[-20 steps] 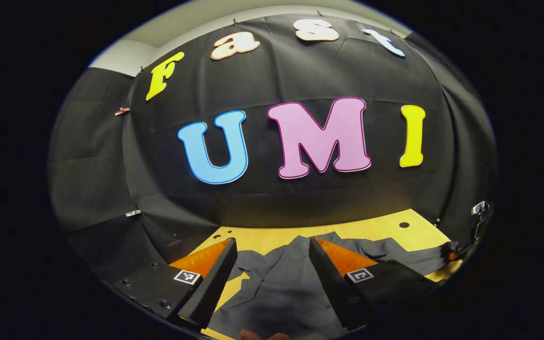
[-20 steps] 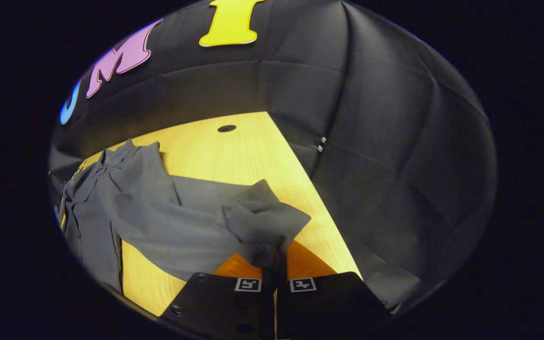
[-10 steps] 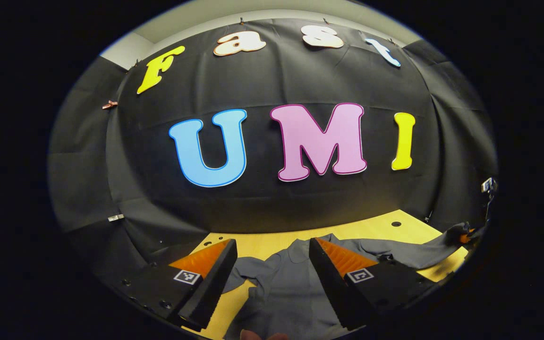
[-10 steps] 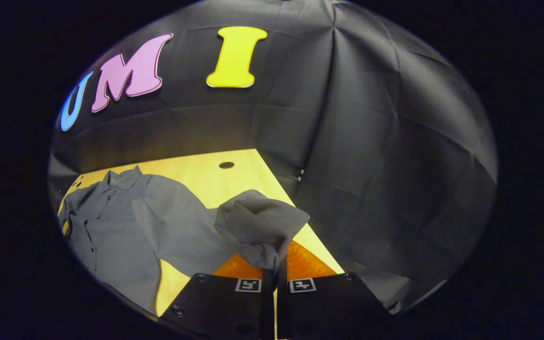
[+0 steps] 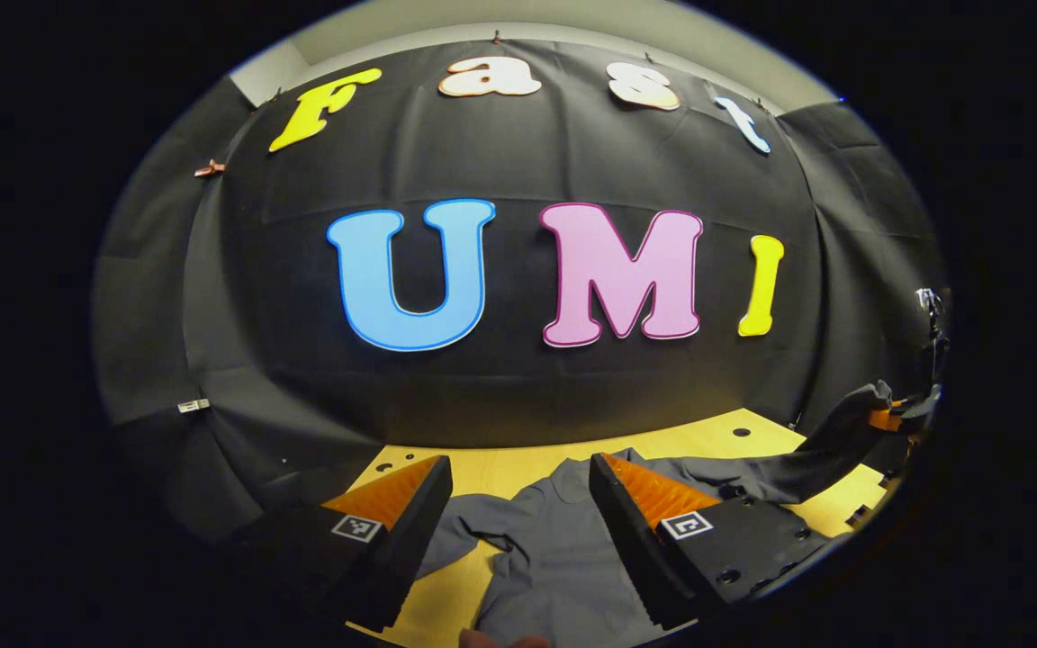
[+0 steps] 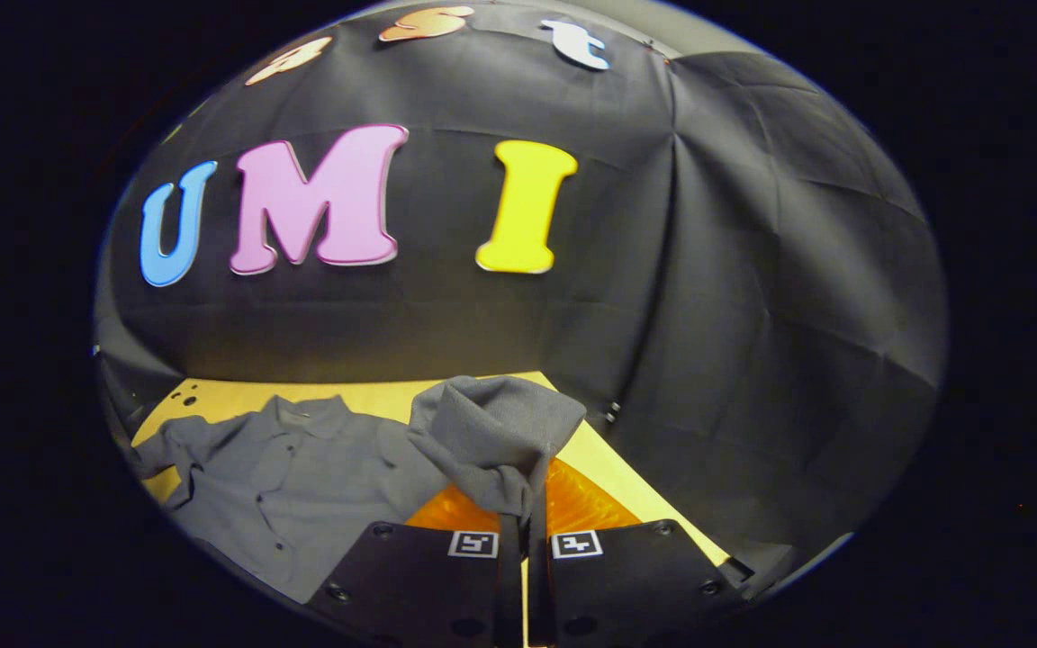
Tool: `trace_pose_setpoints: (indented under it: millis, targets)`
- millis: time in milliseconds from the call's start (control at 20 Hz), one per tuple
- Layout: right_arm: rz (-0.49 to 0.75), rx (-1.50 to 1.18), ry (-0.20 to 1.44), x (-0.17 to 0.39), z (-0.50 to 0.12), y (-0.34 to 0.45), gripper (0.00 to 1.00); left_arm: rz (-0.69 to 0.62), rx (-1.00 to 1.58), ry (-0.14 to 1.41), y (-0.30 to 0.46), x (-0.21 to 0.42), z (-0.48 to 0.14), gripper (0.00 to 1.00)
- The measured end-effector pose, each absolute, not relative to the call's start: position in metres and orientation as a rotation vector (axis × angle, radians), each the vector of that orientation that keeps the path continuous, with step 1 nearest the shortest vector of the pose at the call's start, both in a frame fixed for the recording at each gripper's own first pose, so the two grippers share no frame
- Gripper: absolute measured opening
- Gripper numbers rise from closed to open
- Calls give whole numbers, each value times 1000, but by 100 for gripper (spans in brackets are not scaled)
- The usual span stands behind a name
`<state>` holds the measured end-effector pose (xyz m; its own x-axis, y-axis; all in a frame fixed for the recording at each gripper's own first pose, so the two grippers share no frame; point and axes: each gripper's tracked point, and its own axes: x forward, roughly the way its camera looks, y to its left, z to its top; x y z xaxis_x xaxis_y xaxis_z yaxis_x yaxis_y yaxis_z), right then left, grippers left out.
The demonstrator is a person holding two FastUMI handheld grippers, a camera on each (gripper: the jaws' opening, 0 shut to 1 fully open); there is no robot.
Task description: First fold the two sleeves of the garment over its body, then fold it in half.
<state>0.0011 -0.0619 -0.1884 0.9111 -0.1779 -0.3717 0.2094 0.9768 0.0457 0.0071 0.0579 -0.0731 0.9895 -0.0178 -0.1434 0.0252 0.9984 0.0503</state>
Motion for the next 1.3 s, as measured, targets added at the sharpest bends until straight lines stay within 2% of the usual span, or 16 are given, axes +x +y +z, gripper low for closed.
trace_pose_setpoints:
  millis: [300,500,1000,1300]
  targets:
    - [-98,116,297,43,-142,47,7,-19,37,169,123,12,-101,96]
    - [-35,132,295,66,-140,110,7,10,16,205,167,18,-126,97]
    - [75,146,414,98,-198,237,7,105,5,304,260,24,-202,96]
    - [117,143,517,104,-250,295,7,280,-130,410,327,21,-262,98]
